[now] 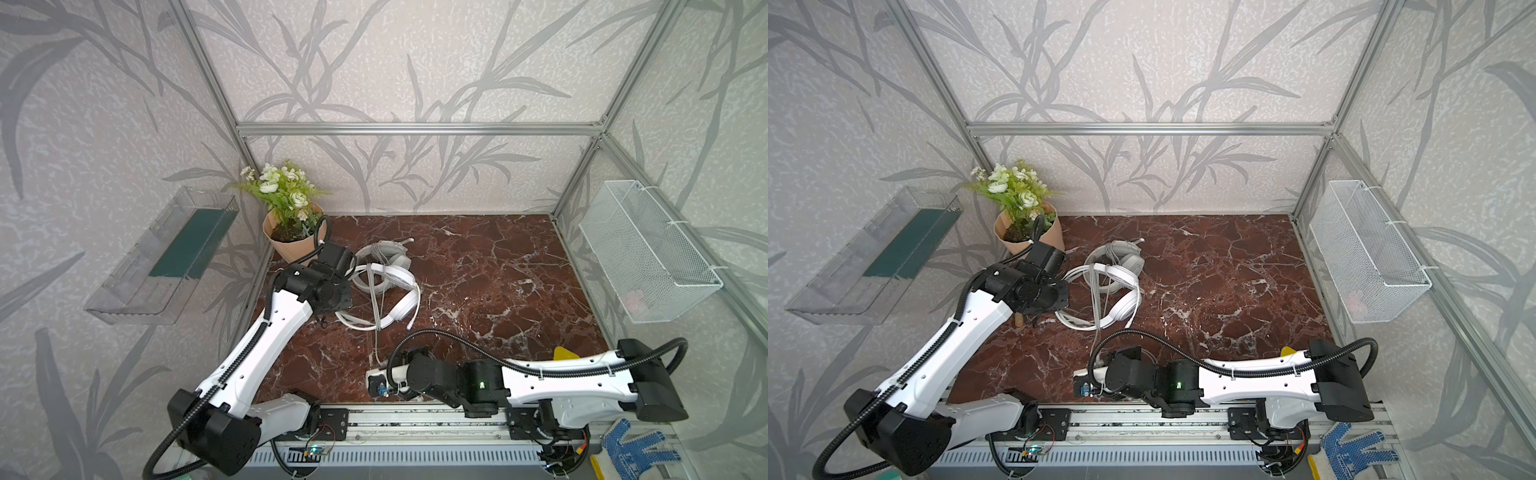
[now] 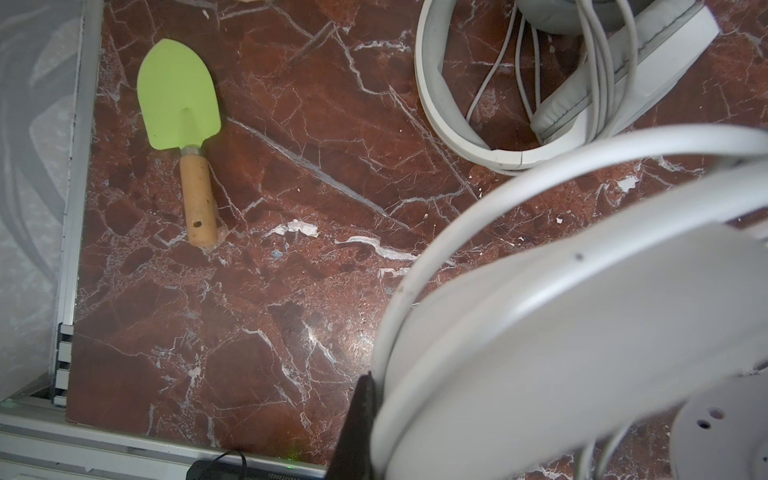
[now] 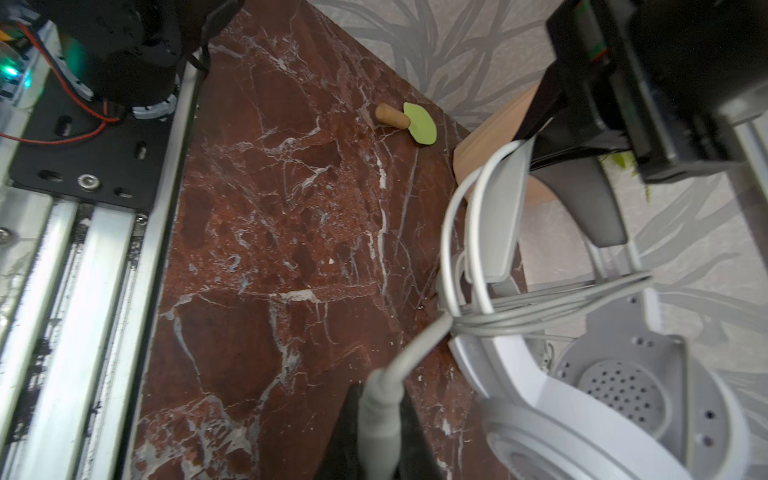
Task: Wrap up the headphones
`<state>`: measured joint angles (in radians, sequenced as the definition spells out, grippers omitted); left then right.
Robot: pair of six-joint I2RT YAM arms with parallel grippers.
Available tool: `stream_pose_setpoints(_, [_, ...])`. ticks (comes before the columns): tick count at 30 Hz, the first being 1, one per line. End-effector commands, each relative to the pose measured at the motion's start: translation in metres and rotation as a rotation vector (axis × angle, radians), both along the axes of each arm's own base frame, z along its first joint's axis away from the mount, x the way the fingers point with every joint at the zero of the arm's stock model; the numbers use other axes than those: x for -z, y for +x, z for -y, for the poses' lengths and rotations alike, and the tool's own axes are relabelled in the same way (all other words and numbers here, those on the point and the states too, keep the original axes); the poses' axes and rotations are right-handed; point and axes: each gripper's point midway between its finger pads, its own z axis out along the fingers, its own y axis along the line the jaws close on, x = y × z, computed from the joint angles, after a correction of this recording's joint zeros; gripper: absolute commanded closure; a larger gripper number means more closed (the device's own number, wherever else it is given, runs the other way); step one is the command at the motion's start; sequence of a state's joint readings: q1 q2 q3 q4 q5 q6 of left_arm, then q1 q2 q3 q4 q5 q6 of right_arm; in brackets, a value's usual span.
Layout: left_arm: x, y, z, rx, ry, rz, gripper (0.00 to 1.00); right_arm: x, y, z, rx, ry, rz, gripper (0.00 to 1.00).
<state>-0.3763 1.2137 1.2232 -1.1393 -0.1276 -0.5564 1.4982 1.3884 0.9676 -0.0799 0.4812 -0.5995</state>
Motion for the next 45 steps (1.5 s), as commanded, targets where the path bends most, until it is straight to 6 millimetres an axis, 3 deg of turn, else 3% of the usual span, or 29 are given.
stream_pose_setpoints(1, [-0.003,0.013,0.006,-0.002,-0.039,0.052,1.0,-0.025,0.008,-0.003,0.009,-0.02,0.141,1.0])
stream_pose_setpoints(8, [0.005,0.012,0.009,0.009,-0.048,0.03,1.0,-0.046,0.023,-0.011,0.051,-0.037,0.277,1.0])
stream_pose_setpoints(29, [0.017,0.008,0.012,0.037,-0.048,-0.004,1.0,-0.115,0.036,-0.036,0.072,0.006,0.508,0.99])
stream_pose_setpoints(45, [0.012,0.008,0.014,0.046,-0.062,0.006,1.0,-0.121,0.053,-0.034,0.096,0.0,0.538,0.9])
